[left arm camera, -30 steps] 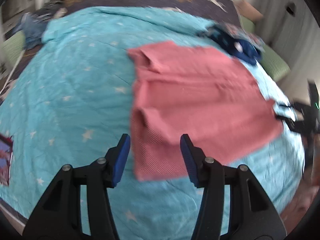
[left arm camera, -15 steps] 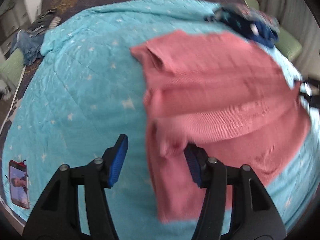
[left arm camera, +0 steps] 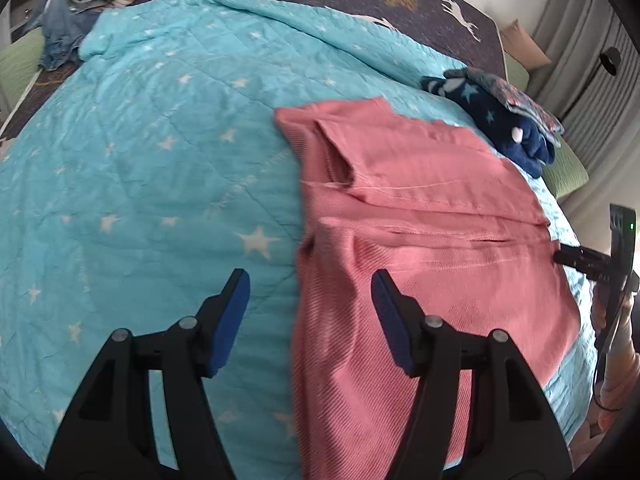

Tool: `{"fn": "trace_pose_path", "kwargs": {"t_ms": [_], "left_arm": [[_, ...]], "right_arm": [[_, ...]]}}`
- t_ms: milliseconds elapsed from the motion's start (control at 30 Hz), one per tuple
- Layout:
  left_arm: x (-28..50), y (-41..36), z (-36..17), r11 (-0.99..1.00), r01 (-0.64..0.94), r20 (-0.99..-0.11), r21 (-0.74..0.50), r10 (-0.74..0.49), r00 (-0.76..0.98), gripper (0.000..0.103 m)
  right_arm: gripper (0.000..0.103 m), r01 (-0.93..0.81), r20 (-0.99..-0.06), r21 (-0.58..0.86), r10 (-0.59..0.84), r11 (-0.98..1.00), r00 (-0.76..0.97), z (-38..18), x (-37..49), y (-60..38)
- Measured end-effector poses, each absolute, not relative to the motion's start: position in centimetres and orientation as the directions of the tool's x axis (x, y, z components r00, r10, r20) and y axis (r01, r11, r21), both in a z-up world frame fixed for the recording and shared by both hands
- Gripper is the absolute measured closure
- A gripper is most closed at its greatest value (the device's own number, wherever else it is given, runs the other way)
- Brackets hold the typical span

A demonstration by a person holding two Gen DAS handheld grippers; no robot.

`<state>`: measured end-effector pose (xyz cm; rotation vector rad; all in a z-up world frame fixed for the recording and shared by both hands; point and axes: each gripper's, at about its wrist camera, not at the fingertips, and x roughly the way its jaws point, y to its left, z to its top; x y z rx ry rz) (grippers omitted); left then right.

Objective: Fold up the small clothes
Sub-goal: 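Release the hem and press the folded sweater flat with both tools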

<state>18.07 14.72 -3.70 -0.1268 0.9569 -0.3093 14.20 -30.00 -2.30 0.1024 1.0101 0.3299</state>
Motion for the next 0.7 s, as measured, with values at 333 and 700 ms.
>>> {"fn": "trace_pose_path", "kwargs": {"t_ms": [333, 700], "left_arm": [[18.4, 12.3, -3.5, 0.952, 0.268, -0.772, -0.151, -0.283, 0.570, 0.050], [19.0, 12.4, -4.4, 0.955, 0.254, -0.786, -0.155, -0.275, 0.553, 0.052]], "right_arm": [[0.058, -0.228, -0.798, 0.283, 0.361, 0.932, 0.483, -2.6, 15.0, -29.9], [0.074, -0.194, -0.782, 0.351, 0.400, 0.916, 0.478, -3.1, 14.7, -31.1]]}}
